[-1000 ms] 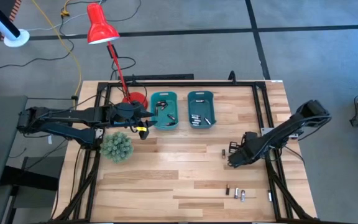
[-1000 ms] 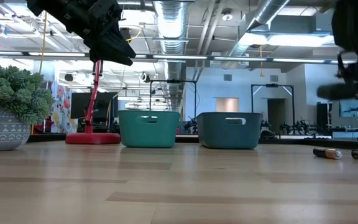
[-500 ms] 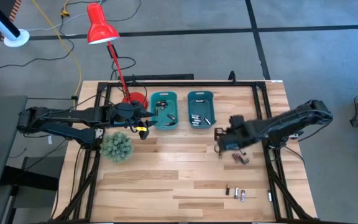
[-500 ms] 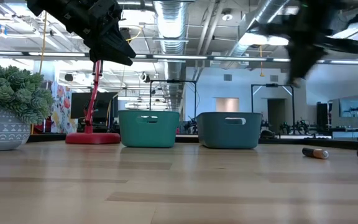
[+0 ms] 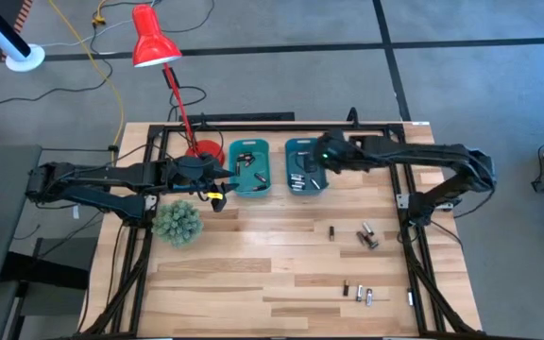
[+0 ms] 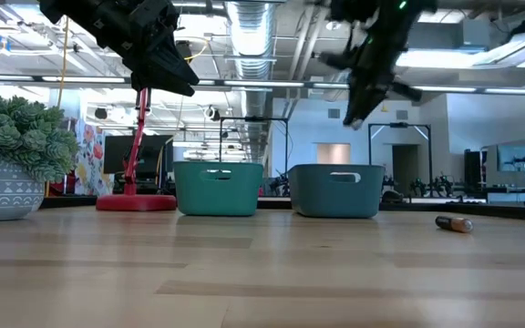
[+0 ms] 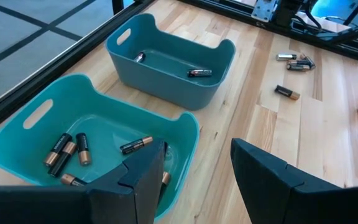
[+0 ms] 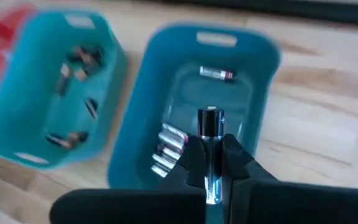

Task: Sort batteries
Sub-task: Put the silver battery into the blue bin

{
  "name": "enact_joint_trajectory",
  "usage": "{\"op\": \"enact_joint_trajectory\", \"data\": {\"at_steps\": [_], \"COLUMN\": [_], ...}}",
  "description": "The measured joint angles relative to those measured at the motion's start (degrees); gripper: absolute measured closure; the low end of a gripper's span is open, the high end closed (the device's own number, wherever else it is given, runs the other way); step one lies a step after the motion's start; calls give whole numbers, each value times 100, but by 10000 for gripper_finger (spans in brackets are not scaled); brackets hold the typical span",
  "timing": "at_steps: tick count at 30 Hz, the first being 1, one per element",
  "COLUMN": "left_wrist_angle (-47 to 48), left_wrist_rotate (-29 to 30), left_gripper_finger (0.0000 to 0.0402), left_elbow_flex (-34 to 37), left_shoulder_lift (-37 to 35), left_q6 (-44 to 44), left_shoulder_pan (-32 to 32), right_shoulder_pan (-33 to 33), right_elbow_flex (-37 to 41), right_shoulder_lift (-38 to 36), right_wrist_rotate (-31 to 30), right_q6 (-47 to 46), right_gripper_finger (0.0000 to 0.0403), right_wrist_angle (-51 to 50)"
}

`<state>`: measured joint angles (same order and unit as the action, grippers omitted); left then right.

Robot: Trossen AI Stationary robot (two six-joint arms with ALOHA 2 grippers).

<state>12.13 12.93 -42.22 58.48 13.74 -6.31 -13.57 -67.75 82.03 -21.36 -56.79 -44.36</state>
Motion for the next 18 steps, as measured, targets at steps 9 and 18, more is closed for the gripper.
{"op": "enact_joint_trajectory", "data": {"at_steps": [9,18], "left_wrist_angle": [3,3], "left_wrist_rotate": [17,17], "left_gripper_finger": [219,219], "left_elbow_flex": [2,2], "left_shoulder_lift": [0,0], "left_q6": [0,44], "left_shoulder_pan": [0,0], "right_shoulder_pan": [-629,-1143], "right_elbow_flex": [-490,-981], "right_shoulder_lift": [1587,2783], "right_wrist_rotate": [1123,1680], "right_q6": [872,1340], "right_gripper_finger": [394,368], "right_wrist_angle": [70,69]}}
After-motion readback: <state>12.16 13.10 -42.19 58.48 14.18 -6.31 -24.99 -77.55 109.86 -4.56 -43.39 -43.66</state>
